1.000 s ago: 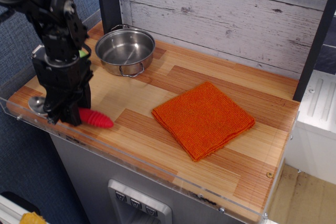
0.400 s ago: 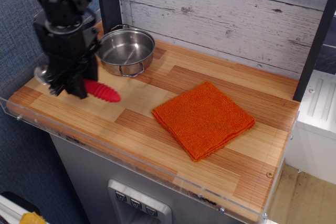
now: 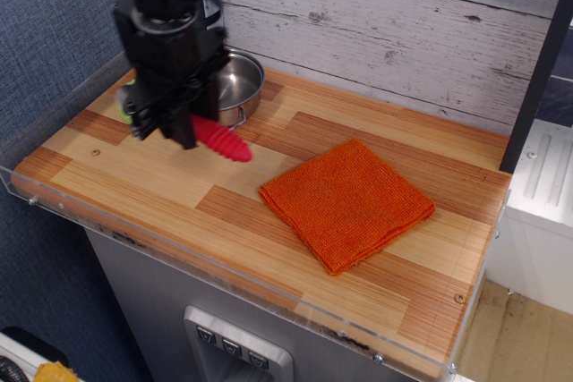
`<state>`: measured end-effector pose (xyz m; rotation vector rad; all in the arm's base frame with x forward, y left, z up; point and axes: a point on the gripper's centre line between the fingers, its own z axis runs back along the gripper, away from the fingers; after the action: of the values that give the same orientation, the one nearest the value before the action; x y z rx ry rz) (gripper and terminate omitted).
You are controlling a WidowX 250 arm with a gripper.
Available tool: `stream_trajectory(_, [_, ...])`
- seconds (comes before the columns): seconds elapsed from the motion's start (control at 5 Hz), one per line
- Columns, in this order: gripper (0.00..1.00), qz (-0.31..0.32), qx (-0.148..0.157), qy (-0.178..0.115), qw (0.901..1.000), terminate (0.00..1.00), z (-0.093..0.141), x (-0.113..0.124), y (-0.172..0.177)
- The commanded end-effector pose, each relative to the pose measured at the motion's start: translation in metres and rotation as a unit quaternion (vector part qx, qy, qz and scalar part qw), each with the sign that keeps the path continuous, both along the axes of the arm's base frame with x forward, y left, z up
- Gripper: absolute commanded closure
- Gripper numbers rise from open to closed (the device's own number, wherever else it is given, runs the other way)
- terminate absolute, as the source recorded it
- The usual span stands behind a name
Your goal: Put the spoon on the orange rectangle.
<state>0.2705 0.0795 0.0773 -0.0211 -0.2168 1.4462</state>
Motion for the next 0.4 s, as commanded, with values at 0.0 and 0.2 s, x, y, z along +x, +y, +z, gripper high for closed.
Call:
stream_trajectory(0.0, [1.0,-0.132,-0.02,-0.006,0.991,0.0,0.012,0.024,-0.037])
stream_trajectory(0.2, [1.0,-0.179,-0.001,0.003,0.9838,0.0,0.008,0.032,-0.062])
